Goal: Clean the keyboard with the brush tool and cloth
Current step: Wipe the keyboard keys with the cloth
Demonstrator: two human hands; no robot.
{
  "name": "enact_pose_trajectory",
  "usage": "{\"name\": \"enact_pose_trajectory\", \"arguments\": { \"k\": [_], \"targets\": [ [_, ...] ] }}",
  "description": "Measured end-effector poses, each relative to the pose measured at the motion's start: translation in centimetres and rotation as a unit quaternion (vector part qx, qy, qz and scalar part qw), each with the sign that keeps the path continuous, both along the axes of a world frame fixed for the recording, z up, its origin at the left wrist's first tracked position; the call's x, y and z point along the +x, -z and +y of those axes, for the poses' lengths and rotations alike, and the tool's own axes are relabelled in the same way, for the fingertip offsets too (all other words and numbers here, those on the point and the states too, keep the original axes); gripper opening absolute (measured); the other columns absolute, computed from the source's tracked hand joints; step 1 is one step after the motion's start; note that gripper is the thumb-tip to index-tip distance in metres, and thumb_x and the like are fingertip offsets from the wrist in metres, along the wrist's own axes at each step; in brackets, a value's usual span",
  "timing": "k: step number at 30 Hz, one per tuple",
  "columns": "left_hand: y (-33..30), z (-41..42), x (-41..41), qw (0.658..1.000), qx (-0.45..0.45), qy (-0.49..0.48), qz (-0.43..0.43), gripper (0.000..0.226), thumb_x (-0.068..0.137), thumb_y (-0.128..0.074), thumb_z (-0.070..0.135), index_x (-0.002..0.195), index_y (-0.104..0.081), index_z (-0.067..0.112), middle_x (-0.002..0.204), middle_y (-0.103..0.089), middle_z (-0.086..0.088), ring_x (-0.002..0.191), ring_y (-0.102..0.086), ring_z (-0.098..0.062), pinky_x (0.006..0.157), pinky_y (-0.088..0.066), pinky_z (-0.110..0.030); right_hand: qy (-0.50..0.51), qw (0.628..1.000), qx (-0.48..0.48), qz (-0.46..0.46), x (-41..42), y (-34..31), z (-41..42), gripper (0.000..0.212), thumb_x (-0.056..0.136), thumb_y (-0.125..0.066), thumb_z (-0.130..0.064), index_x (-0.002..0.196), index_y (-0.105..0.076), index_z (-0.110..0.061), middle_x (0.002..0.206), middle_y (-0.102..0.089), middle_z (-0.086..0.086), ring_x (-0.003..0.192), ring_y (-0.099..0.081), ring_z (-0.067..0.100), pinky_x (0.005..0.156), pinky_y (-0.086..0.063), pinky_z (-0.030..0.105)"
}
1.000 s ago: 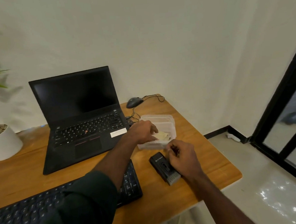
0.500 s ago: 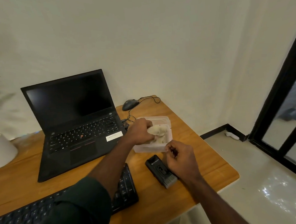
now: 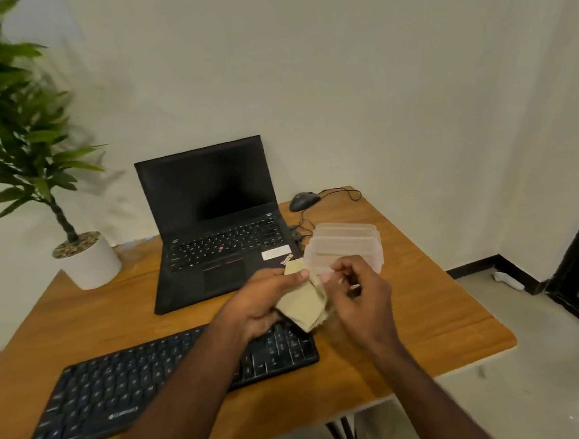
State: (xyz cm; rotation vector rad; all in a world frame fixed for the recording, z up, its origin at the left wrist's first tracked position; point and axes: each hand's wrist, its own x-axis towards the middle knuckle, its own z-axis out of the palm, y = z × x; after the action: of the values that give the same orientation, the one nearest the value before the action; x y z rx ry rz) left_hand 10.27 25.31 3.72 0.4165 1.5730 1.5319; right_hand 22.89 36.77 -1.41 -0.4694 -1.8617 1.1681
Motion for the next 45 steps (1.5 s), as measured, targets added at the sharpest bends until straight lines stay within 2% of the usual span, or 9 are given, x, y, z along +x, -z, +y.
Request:
{"name": "enact_pose_trajectory", "arguments": {
  "k": [3, 5, 7, 14, 18, 28, 35, 40, 45],
  "targets": [
    [-0.1, -1.5, 0.1, 0.977, -0.02, 0.073, 0.201, 0.03, 0.087, -0.071, 0.003, 0.116, -0.066, 0.007, 0.107, -0.075, -0.009, 0.097, -0.073, -0.022, 0.081, -0.061, -0.039, -0.037, 0.997, -0.036, -0.063, -0.8, 0.2, -1.9, 0.066, 0.068, -0.069, -0.07, 0.122, -0.05, -0.036, 0.122, -0.055, -0.013, 0.111, -0.053, 0.006, 0.082, -0.054, 0.029],
    [-0.7, -1.8, 0.2, 0.883, -0.086, 0.144, 0.438, 0.025, 0.084, -0.074, 0.009, 0.107, -0.069, 0.018, 0.101, -0.073, 0.003, 0.094, -0.07, -0.011, 0.079, -0.061, -0.034, -0.067, 0.993, -0.069, -0.075, -0.7, 0.4, -1.6, 0.082, 0.062, -0.074, -0.07, 0.131, -0.043, -0.039, 0.13, -0.051, -0.011, 0.118, -0.051, 0.008, 0.089, -0.054, 0.034],
    [-1.3, -2.2, 0.2, 0.84, -0.104, 0.172, 0.505, 0.03, 0.081, -0.078, 0.013, 0.107, -0.068, 0.022, 0.1, -0.07, 0.008, 0.092, -0.067, -0.005, 0.075, -0.059, -0.029, -0.116, 0.985, -0.094, -0.085, -0.5, 0.1, -1.3, 0.09, 0.06, -0.08, -0.063, 0.137, -0.039, -0.043, 0.133, -0.053, -0.012, 0.119, -0.053, 0.007, 0.092, -0.053, 0.033],
    [-1.1, -4.2, -0.9, 0.944, -0.019, 0.118, 0.307, 0.049, 0.073, -0.085, 0.004, 0.114, -0.06, 0.014, 0.094, -0.075, -0.011, 0.086, -0.073, -0.024, 0.068, -0.059, -0.034, -0.209, 0.966, -0.085, -0.129, 0.5, -2.4, -0.3, 0.021, 0.081, -0.083, -0.024, 0.097, -0.075, -0.014, 0.089, -0.076, 0.001, 0.082, -0.072, 0.015, 0.065, -0.058, 0.042],
    [0.0, -5.6, -1.3, 0.972, 0.014, 0.14, 0.191, 0.027, 0.08, -0.08, 0.003, 0.104, -0.067, -0.001, 0.104, -0.072, -0.022, 0.099, -0.069, -0.033, 0.085, -0.055, -0.046, -0.214, 0.964, -0.101, -0.118, 1.1, -3.3, 0.0, 0.006, 0.091, -0.073, -0.022, 0.091, -0.075, -0.016, 0.082, -0.075, -0.003, 0.077, -0.07, 0.008, 0.058, -0.05, 0.021],
    [-0.5, -5.0, -0.7, 0.966, -0.033, 0.012, 0.258, 0.022, 0.092, -0.069, 0.031, 0.1, -0.073, 0.011, 0.101, -0.071, -0.023, 0.088, -0.069, -0.029, 0.074, -0.051, -0.042, -0.146, 0.97, 0.147, -0.13, 0.4, -2.7, -2.8, 0.063, 0.069, -0.079, -0.06, 0.125, -0.055, -0.043, 0.129, -0.052, -0.023, 0.121, -0.047, 0.0, 0.099, -0.046, 0.036],
    [-0.6, -5.5, 0.8, 0.999, 0.041, 0.003, -0.007, 0.038, 0.103, -0.051, 0.036, 0.108, -0.069, 0.003, 0.102, -0.074, -0.022, 0.094, -0.072, -0.033, 0.087, -0.06, -0.047, -0.133, 0.981, 0.076, -0.116, -0.4, -0.4, -4.2, 0.047, 0.092, -0.072, -0.033, 0.136, -0.057, -0.03, 0.12, -0.067, -0.018, 0.111, -0.061, -0.006, 0.088, -0.058, 0.032],
    [0.8, -5.4, 1.3, 0.992, 0.04, -0.017, 0.122, 0.034, 0.083, -0.076, 0.003, 0.115, -0.064, 0.004, 0.095, -0.076, -0.014, 0.084, -0.073, -0.023, 0.07, -0.059, -0.03, -0.178, 0.974, 0.032, -0.138, -0.6, -0.7, -4.7, 0.05, 0.101, -0.059, -0.027, 0.149, -0.046, -0.03, 0.126, -0.066, -0.017, 0.112, -0.061, -0.006, 0.092, -0.054, 0.024],
    [1.3, -5.1, 1.7, 0.975, 0.072, -0.07, 0.198, 0.015, 0.089, -0.073, 0.009, 0.103, -0.075, 0.008, 0.091, -0.078, -0.01, 0.085, -0.075, -0.023, 0.066, -0.058, -0.027, -0.221, 0.963, -0.009, -0.155, -0.4, -0.5, -5.1, 0.079, 0.09, -0.073, -0.02, 0.154, -0.031, -0.037, 0.127, -0.061, -0.023, 0.114, -0.058, -0.008, 0.086, -0.051, 0.015]
  ]
}}
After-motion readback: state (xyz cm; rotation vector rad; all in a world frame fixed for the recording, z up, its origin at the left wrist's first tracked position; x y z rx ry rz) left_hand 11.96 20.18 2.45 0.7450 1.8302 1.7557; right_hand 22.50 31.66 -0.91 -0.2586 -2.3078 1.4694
